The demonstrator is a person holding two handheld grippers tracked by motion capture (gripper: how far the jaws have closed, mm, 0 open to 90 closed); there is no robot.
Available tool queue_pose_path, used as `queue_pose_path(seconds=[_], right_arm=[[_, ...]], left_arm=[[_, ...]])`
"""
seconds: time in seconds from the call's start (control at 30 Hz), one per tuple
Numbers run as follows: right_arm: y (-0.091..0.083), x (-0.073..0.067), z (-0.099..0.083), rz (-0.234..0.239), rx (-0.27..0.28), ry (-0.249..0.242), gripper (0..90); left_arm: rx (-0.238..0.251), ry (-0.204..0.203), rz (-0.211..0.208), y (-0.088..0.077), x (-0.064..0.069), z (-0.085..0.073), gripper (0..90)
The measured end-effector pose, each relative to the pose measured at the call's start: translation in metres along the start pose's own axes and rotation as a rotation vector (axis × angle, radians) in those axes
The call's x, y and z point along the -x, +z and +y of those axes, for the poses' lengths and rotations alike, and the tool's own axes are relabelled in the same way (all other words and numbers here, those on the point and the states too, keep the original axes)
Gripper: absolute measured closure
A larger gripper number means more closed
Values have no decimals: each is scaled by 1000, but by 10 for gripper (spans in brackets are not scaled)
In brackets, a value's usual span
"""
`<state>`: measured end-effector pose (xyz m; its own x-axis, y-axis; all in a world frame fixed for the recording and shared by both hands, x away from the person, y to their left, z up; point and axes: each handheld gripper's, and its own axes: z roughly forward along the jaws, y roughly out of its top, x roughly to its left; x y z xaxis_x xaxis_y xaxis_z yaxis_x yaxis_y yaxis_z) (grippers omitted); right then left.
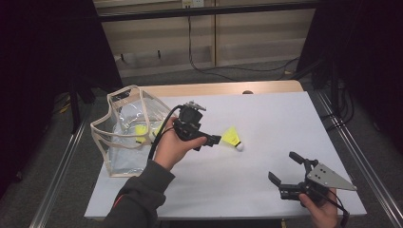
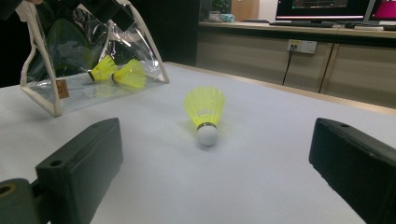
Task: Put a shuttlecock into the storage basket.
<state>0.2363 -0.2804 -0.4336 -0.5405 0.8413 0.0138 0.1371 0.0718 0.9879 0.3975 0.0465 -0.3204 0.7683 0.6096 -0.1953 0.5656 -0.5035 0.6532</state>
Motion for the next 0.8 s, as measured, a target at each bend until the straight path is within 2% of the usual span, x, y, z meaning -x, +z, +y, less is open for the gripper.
queue_pose_path(seconds=[0.1, 0.2, 0.33, 0.63, 0.8], right_arm=[[0, 0, 0, 0, 0, -3, 26], [0, 0, 0, 0, 1, 3, 26], [-1, 1, 0, -3, 1, 0, 26], [-1, 1, 0, -2, 2, -2, 26], [-1, 1, 0, -2, 0, -1, 26]], left_arm=[[-4, 12, 11, 7, 1, -1, 111], [-2, 5, 7, 13, 3, -3, 107], [-8, 18, 7, 20, 5, -4, 107], [-12, 16, 1, 39, 10, -9, 107], [-14, 11, 14, 49, 10, -12, 106]])
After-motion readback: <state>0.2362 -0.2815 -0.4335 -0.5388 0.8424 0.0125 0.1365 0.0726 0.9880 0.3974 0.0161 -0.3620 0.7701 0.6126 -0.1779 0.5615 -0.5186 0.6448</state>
